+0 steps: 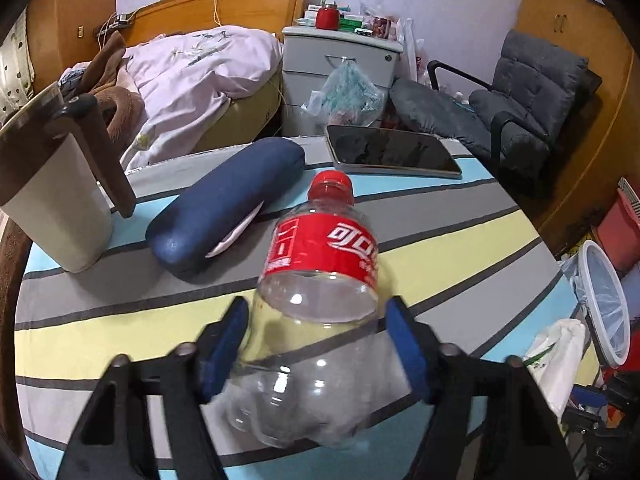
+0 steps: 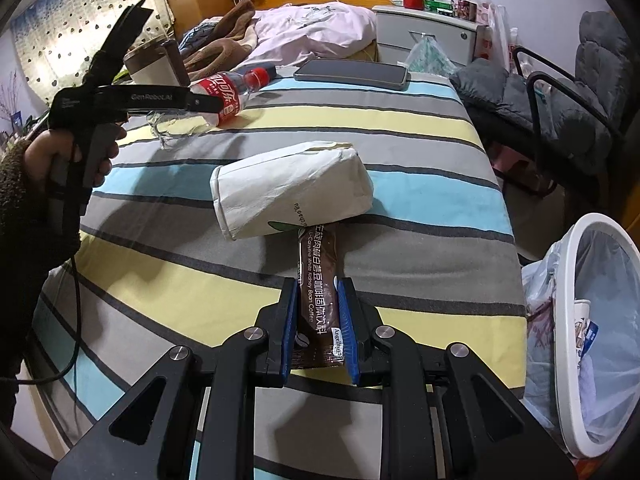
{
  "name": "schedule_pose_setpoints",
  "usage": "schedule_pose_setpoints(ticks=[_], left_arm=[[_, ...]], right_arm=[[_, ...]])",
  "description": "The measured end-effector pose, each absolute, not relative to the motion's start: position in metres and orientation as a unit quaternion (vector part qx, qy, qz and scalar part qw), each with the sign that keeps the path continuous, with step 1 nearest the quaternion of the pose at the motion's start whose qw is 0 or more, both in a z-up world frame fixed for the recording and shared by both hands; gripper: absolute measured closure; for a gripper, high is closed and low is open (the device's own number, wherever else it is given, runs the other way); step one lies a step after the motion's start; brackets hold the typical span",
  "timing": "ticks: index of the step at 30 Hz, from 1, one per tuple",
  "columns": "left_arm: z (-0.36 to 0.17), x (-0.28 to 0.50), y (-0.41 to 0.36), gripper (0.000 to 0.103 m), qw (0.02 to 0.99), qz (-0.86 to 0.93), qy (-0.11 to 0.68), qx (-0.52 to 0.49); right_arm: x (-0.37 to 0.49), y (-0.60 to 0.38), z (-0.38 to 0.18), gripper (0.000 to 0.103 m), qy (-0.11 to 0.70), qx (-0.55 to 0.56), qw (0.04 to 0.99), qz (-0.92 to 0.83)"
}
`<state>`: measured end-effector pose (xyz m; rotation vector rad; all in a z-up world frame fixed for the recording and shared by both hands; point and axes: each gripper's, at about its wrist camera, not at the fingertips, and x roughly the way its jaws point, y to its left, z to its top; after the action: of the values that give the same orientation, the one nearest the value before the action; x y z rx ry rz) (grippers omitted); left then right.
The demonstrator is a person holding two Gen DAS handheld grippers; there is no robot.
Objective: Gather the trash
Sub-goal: 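Grasp the clear Coca-Cola bottle with the left tool while the right tool holds the snack bar, then carry the bottle and snack bar over the white bin with both tools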
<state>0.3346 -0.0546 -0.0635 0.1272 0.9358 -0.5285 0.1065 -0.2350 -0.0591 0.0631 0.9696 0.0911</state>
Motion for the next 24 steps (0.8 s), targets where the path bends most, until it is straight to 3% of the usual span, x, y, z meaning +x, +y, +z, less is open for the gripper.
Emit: schedule_pose_setpoints(ticks=[24], left_arm=[[-0.051, 0.256, -0.040, 0.039, 0.856, -0.262, 0.442, 0.045]], right_arm=[[0.082, -0.237, -0.056, 0.080, 0.477, 0.024, 0.877, 0.056]])
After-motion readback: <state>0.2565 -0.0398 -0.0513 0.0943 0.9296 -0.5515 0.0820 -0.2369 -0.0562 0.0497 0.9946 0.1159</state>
